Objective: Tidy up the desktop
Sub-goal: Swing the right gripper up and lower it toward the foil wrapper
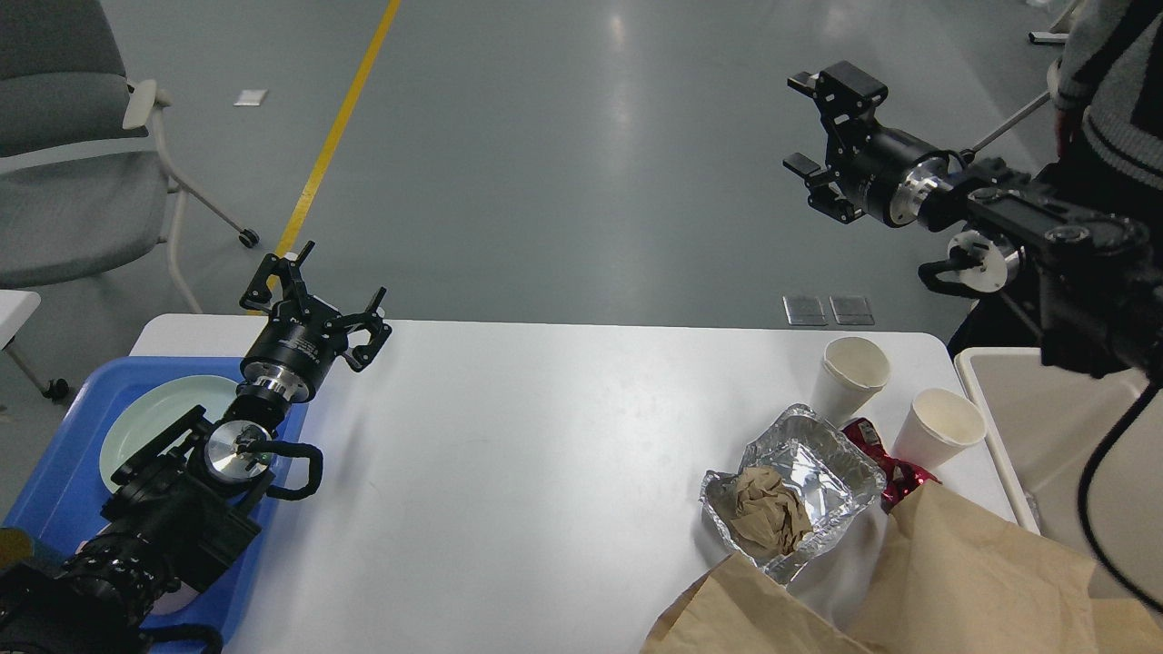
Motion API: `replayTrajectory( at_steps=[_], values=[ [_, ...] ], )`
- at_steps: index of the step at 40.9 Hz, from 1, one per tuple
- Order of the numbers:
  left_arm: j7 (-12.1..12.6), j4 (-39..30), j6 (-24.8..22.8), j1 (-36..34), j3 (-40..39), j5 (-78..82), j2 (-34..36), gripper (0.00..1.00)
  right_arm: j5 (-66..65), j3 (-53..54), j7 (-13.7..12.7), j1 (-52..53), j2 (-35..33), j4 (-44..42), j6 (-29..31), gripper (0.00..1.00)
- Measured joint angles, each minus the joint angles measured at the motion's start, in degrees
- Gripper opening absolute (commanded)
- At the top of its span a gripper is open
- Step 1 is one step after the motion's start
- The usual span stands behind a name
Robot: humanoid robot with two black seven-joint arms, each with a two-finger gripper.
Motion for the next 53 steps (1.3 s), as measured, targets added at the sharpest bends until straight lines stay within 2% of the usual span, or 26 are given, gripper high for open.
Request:
replayTrajectory(
  at_steps=[1,3,10,15,17,23,27,32,34,41,53],
  values=[
    [0.00,0.00,0.00,0.00,0.00,0.00,-0.01,0.97,-0.01,-8.82,0.00,5.17,-1.30,1.79,0.06,1.00],
    [0.00,0.00,0.00,0.00,0.00,0.00,-0.01,0.97,0.01,-15.37,-0.01,9.29,-3.23,3.80,0.07,1.00],
    [0.00,0.00,0.00,0.00,0.00,0.00,-0.01,0.97,0.04,-34.32,-0.06,23.05,-10.79,15.85,0.56,1.00],
    [0.00,0.00,0.03,0.00,0.00,0.00,-0.02,0.97,-0.02,-45.81,-0.18,29.41,-11.14,22.77,3.05,1.00],
    [0.00,0.00,0.04,0.00,0.00,0.00,-0.02,0.97,-0.04,-47.70,-0.15,31.32,-10.89,25.40,4.78,1.00],
    [0.00,0.00,0.04,0.00,0.00,0.00,-0.02,0.97,-0.81,-50.98,-1.07,37.74,-9.30,36.37,16.78,1.00],
    [0.00,0.00,0.04,0.00,0.00,0.00,-0.02,0.97,-1.67,-52.70,-4.73,41.69,-6.00,45.76,21.59,1.00],
    [0.00,0.00,0.04,0.00,0.00,0.00,-0.01,0.97,-2.38,-55.27,-11.95,48.38,-1.02,60.35,22.15,1.00],
    [0.00,0.00,0.04,-0.01,0.00,0.00,-0.01,0.97,-2.31,-55.66,-13.16,50.20,-0.35,64.28,22.07,1.00],
    [-0.04,0.00,0.05,0.00,0.00,0.00,-0.01,0.97,-1.89,-56.24,-14.23,52.68,-0.53,71.68,21.09,1.00],
    [0.02,-0.07,-0.29,0.06,0.00,0.00,-0.10,0.97,4.26,-56.98,-14.29,52.11,-1.19,72.40,15.01,1.00]
  ],
)
